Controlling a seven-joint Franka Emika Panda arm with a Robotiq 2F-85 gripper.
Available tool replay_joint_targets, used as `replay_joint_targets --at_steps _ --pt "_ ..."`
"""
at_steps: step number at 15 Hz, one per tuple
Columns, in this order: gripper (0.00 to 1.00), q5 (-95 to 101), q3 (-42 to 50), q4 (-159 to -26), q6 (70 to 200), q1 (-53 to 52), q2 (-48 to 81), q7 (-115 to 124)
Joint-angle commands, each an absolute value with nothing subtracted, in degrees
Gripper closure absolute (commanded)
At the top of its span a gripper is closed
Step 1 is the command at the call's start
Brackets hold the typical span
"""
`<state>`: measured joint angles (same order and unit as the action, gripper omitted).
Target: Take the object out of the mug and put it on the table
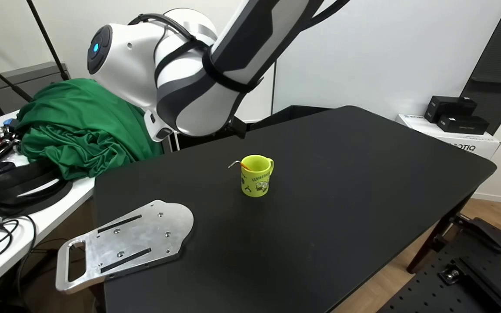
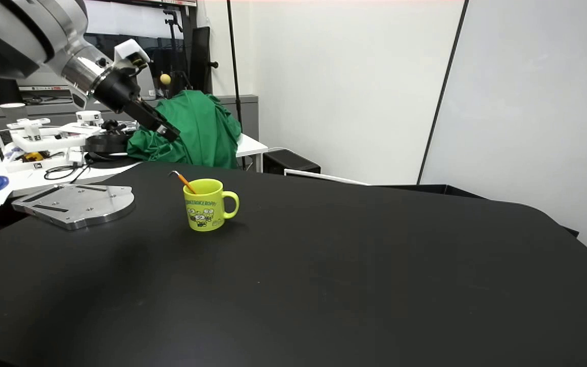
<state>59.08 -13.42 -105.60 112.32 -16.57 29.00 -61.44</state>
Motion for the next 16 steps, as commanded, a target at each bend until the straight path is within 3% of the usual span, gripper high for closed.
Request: replay_joint_targets --at_steps 1,16 --pt "0.0 57.9 -13.7 -104.7 112.7 -16.1 31.3 -60.8" --pt "0.0 54.5 -13.0 -104.2 111.2 -16.9 35.4 -50.9"
